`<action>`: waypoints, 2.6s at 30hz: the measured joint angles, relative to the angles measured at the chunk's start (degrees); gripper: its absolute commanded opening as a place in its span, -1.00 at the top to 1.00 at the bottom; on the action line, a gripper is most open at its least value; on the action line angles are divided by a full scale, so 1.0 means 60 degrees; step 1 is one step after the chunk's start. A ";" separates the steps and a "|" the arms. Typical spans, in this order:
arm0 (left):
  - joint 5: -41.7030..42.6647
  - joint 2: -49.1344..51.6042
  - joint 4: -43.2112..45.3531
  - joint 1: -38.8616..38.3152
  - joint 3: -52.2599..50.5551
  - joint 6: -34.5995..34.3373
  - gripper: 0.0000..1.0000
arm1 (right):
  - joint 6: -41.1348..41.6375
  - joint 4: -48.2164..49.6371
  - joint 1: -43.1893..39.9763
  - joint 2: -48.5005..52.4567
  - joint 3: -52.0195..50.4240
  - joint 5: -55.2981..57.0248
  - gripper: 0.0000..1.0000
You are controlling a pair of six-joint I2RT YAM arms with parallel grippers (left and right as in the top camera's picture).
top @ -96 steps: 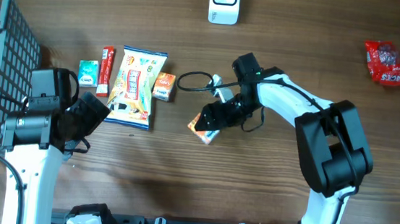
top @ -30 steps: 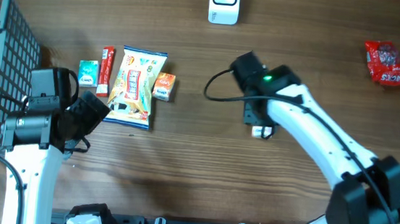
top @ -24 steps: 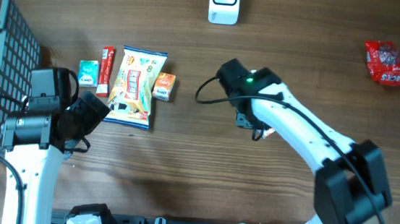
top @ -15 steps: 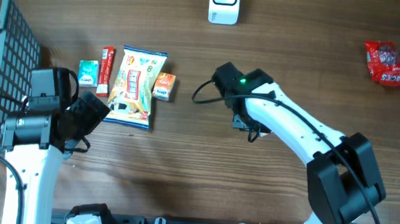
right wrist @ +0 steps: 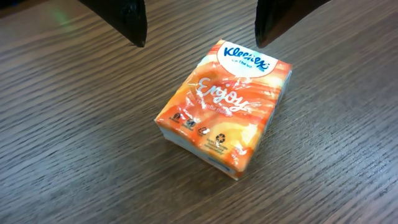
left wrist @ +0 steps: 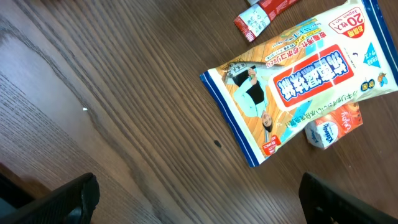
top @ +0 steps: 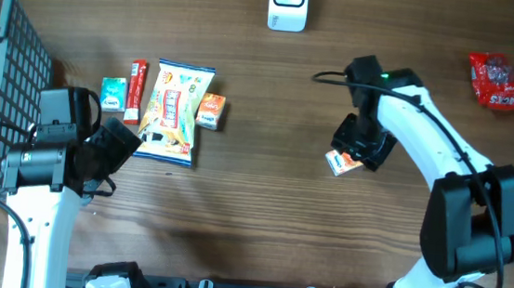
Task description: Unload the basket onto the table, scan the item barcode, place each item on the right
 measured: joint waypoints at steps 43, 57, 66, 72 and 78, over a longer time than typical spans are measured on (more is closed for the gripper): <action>0.0000 0.0000 0.0044 0.0000 0.0000 0.0000 -1.00 | 0.0863 0.5486 -0.1362 -0.2226 -0.4637 -0.2422 0.11; 0.0000 0.0000 0.0026 0.0000 0.0000 0.0000 -1.00 | -0.0076 0.5406 -0.1362 -0.2306 -0.4728 -0.2157 0.91; 0.0000 0.0000 0.0029 0.0000 0.0000 0.0000 -1.00 | -0.2310 0.3555 -0.1333 -0.2197 -0.3475 -0.1366 0.91; 0.0000 0.0000 0.0215 0.0000 0.0000 0.0000 -1.00 | -0.2790 0.1851 -0.0397 -0.2197 -0.2484 0.0623 0.91; 0.0000 0.0000 0.0430 0.0000 0.0000 0.0000 -1.00 | -0.2951 0.1548 0.1738 -0.2197 -0.2302 0.2499 0.91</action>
